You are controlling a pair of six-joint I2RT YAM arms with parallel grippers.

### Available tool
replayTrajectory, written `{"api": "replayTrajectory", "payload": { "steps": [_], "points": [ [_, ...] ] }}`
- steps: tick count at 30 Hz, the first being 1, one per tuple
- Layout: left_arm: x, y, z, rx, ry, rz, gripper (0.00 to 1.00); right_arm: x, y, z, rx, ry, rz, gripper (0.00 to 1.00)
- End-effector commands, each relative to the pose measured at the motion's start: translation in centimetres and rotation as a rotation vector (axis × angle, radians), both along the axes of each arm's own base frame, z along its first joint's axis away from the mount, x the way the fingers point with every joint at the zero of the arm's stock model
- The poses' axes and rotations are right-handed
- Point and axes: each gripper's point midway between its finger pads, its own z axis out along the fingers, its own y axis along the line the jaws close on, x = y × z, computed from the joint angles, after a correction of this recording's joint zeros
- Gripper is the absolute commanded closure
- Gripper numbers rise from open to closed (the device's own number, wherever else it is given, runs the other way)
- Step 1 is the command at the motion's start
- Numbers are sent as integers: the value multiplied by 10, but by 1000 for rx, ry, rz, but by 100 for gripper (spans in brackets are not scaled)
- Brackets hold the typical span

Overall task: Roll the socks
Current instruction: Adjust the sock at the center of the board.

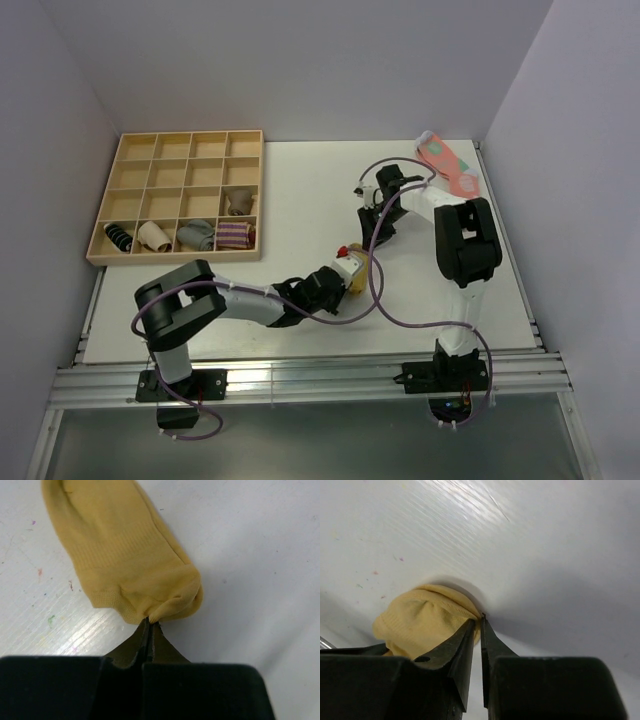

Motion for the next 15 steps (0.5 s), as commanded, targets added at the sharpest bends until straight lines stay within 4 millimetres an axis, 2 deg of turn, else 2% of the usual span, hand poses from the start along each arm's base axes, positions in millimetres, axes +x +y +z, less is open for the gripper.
{"api": "replayTrajectory", "payload": {
  "steps": [1,9,10,12,15],
  "points": [
    [5,-12,2,15,-1,14,100,18,19,11,56,-67,68,83],
    [1,-21,-6,83,58,-14,100,20,23,11,73,-88,117,83],
    [3,-28,-1,77,60,-17,100,20,23,11,74,-91,117,82],
    [0,-26,-7,111,87,-24,100,22,22,17,72,-122,118,79],
    [-2,-28,-2,108,114,-20,100,28,19,27,83,-169,97,76]
  ]
}}
